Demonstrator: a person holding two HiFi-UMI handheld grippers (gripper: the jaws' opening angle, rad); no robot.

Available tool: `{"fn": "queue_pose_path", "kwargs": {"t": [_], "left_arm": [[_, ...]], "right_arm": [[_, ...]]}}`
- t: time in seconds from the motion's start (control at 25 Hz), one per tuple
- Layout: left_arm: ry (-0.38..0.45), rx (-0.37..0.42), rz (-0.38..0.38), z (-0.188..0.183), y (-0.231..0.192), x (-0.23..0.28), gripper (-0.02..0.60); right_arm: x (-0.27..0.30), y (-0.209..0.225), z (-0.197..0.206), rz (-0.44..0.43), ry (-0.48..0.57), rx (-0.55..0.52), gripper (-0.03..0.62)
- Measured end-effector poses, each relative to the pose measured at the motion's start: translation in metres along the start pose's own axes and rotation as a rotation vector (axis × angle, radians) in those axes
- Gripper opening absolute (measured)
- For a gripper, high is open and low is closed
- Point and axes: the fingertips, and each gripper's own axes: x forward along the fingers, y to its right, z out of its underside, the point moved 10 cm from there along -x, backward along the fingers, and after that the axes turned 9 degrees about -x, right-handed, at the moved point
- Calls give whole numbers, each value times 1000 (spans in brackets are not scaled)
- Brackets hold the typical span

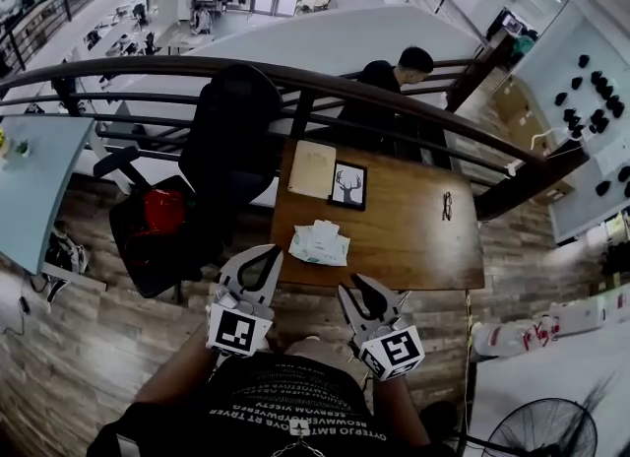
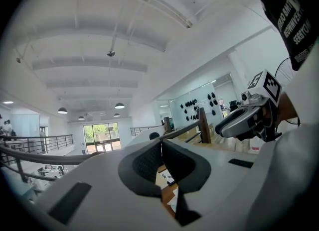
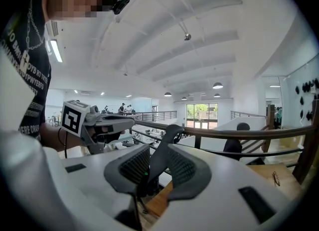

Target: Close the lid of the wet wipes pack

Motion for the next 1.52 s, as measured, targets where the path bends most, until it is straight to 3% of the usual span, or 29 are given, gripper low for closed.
{"fn": "queue_pose_path", "kwargs": {"t": [0.28,0.8,1.52], "left_arm": [[-21,-20,-2,9,-6,4,29],[-103,-10,-26,21,-20,46,29],[-113,-44,-131,24,-38,143,29]], "right_arm": [[6,8,7,13,-10,20,109],[47,46,24,-52,-6,81,109],[108,154,44,-101,-30,108,109]]}}
